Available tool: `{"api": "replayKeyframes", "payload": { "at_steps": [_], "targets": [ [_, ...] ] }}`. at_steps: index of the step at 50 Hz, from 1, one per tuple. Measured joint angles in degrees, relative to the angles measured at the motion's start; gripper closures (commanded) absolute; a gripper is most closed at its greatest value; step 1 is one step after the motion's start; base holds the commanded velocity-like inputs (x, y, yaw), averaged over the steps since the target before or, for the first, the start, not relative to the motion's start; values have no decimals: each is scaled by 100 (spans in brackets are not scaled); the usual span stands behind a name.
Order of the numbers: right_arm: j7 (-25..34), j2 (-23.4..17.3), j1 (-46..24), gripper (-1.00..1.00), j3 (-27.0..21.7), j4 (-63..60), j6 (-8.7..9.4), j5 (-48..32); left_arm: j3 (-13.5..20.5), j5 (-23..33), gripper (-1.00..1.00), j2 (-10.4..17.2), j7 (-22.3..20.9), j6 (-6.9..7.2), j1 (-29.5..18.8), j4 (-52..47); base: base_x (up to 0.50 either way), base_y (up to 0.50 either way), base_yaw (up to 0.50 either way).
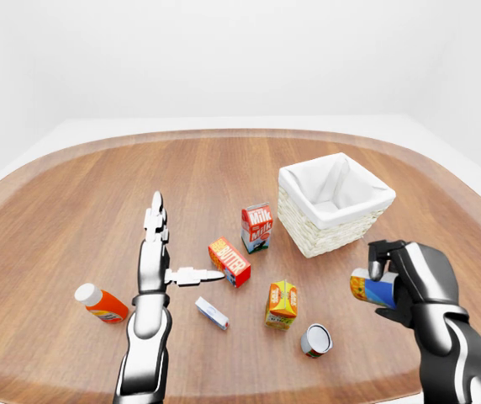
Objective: Pick up the alphabet soup and the tomato sauce, and put them in the basket.
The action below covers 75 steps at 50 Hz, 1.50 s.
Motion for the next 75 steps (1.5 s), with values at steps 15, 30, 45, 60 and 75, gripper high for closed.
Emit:
{"api": "replayKeyframes", "payload": {
  "at_steps": [15,30,45,60,75],
  "targets": [
    [222,-64,-386,100,95,-316,0,272,0,0,-100,0,0,0,0,0,0,0,0],
    [220,-371,-1109,100,354,-31,-1,329,1,-5,-100,1,-5,0,-1,14,0,0,0],
    [105,-713,-1943,100,621,510,11,315,-1,-6,-100,1,-9,0,-5,17,0,0,0],
    [-309,-1012,-2907,100,926,1649,161,298,-2,-9,-100,1,-17,0,-2,27,0,0,0],
    [-1005,-1163,-3934,100,1283,3220,160,81,-5,-7,-100,1,-16,0,-10,31,0,0,0]
  ]
}}
